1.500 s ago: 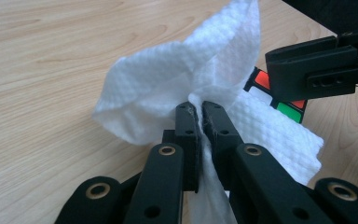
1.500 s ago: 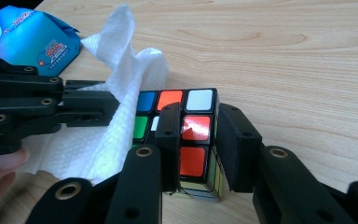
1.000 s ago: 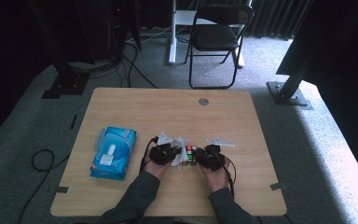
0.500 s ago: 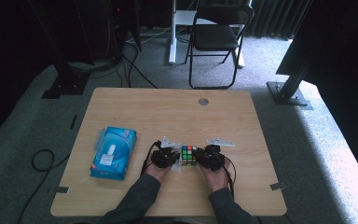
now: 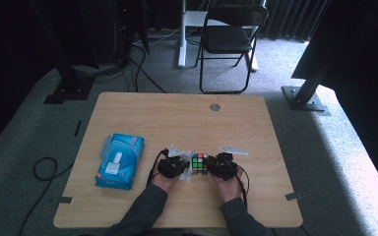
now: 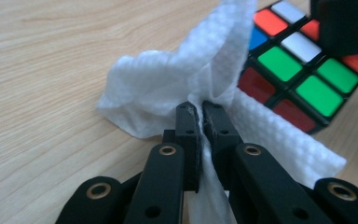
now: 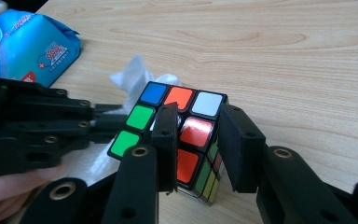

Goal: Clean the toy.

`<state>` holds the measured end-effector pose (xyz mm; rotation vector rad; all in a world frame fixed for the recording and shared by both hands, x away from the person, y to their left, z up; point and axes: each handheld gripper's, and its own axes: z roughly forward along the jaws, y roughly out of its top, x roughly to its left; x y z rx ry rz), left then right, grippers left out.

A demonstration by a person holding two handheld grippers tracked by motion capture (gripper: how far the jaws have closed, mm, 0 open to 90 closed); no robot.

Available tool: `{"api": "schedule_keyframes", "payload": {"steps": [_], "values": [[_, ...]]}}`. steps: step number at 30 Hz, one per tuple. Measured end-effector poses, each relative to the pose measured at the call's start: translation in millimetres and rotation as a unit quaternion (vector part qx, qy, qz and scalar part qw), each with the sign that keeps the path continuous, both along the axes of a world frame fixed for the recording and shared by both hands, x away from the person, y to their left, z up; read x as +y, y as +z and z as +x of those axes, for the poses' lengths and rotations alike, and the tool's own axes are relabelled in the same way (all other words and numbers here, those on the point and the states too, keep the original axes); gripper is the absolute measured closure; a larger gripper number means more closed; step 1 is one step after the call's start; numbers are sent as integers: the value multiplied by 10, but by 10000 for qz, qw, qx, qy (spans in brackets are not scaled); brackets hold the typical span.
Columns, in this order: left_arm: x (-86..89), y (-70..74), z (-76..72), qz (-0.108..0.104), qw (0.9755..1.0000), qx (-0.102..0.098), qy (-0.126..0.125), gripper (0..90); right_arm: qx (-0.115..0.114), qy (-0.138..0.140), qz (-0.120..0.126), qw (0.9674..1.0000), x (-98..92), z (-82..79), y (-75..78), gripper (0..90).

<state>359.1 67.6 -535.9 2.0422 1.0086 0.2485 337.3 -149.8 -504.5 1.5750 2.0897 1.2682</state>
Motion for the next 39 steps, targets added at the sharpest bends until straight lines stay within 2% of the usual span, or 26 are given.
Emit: {"api": "schedule_keyframes", "payload": {"steps": [3, 10, 11, 17, 18, 25, 29, 34, 36, 39], "values": [[53, 54, -46, -188, 9998, -24, 18, 862, -2, 0, -5, 10000, 0, -1, 0, 684], [92, 192, -139, -404, 9990, -197, -51, 863, -10, -14, -13, 10000, 4, -5, 0, 684], [83, 233, -154, -514, 9984, -239, -79, 863, -9, -15, -11, 10000, 4, -5, 0, 684], [35, 280, -134, -498, 9983, -262, -129, 863, -8, -18, -5, 10000, 4, -5, -1, 684], [-18, 264, -102, -383, 9988, -248, -167, 863, -5, -16, -3, 10000, 2, -4, -1, 684], [-27, 194, -54, -337, 9993, -132, -120, 864, -13, -25, -4, 10000, 4, -6, -2, 684], [-32, 158, -11, -234, 9997, -54, -107, 864, -14, -34, -5, 10000, 7, -6, -3, 683], [-80, -16, -11, 30, 9999, 122, -44, 866, -17, -32, -6, 10000, 6, -6, -3, 683], [-93, -89, -26, 99, 9999, 83, -45, 866, -17, -31, -4, 10000, 7, -7, -3, 683], [-100, -79, -20, 166, 9998, 69, -72, 867, -20, -31, -4, 10000, 6, -7, -4, 683]]}}
